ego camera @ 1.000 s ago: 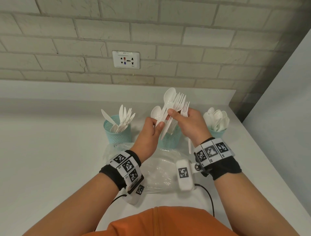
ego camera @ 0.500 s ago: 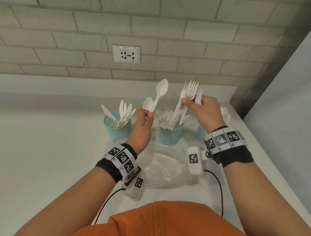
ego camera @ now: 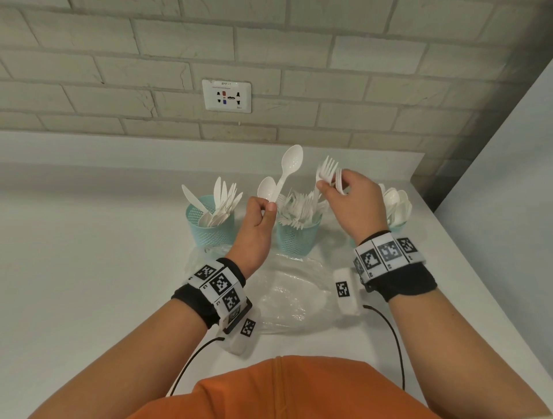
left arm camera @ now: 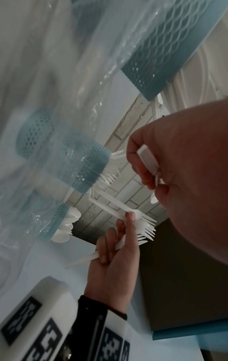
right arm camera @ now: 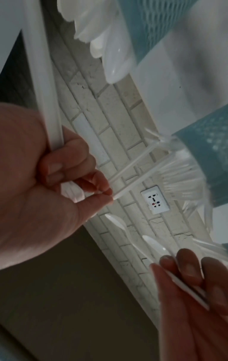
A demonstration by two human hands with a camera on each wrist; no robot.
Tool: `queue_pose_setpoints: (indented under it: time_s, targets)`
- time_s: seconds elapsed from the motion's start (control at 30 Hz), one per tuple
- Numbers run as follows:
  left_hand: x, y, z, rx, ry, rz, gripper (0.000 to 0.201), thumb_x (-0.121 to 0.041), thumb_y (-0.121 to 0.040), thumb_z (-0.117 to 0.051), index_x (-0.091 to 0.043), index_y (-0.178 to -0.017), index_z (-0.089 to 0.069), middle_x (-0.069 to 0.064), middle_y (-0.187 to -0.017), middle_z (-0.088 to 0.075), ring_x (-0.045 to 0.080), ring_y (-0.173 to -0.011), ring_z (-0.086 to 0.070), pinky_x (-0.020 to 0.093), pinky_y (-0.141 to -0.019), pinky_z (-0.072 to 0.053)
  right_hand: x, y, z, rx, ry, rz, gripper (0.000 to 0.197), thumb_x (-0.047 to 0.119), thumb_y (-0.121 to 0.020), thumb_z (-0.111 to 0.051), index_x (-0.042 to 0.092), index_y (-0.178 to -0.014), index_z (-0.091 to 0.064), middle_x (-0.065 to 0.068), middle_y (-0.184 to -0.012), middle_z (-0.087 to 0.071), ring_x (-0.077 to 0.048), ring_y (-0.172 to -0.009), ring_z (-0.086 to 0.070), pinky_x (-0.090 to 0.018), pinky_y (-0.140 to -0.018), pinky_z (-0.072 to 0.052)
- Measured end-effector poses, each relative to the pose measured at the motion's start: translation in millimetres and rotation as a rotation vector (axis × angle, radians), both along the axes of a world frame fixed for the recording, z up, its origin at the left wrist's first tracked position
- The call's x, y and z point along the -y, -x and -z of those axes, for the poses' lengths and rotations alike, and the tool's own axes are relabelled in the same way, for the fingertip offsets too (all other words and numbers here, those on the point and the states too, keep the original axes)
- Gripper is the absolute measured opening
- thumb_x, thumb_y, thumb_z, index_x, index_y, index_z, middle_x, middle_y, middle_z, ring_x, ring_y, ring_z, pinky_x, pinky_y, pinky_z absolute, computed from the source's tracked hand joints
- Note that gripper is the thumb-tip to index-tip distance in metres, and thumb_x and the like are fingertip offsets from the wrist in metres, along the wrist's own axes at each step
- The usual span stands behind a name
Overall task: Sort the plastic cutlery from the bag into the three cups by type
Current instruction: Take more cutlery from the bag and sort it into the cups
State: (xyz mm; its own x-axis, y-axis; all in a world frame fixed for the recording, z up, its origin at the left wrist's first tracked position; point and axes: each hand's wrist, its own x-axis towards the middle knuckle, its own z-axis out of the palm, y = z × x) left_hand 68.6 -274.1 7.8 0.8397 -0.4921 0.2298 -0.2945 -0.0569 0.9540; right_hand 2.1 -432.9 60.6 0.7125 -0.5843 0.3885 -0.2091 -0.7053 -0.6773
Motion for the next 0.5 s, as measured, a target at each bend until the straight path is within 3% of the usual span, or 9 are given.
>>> queue_pose_setpoints:
  time_s: [0.2, 0.37, 0.5]
  targets:
    - [-1.5, -0.5, 0.3, -0.005, 0.008, 0.006, 0.019, -0.024, -0.102, -0.034, -0.023, -0.083, -0.035, -0.007, -0.076, -0.036, 0.005, -0.065, -0.035, 0.018, -0.064, -0.035, -1.7, -8.6, 14.5, -0.095, -0.113, -0.089, 0.022, 0.034, -0.087, -0.062, 0.016, -0.096, -0.071, 0.001, -0.090, -0.071, -0.015, -0.082, -0.064, -0.031, -0.077, -0.050]
    - [-3.9, -4.1, 2.5, -0.012, 0.027, -0.002, 0.020, -0.024, -0.102, -0.034, -0.024, -0.082, -0.036, -0.005, -0.076, -0.035, 0.006, -0.064, -0.033, 0.018, -0.064, -0.034, 4.8, -10.9, 40.6, -0.382, -0.119, -0.113, 0.019, 0.033, -0.083, -0.066, 0.015, -0.089, -0.068, -0.003, -0.086, -0.069, -0.023, -0.082, -0.064, -0.035, -0.076, -0.051]
    - [-3.4, -6.1, 5.7, -0.015, 0.058, -0.007, 0.018, -0.023, -0.102, -0.035, -0.025, -0.084, -0.037, -0.004, -0.077, -0.038, 0.005, -0.064, -0.035, 0.017, -0.063, -0.035, 0.6, -8.6, 29.9, -0.209, -0.245, -0.113, 0.061, 0.048, -0.073, -0.074, 0.021, -0.123, -0.050, 0.007, -0.109, -0.058, -0.012, -0.095, -0.057, -0.031, -0.084, -0.047]
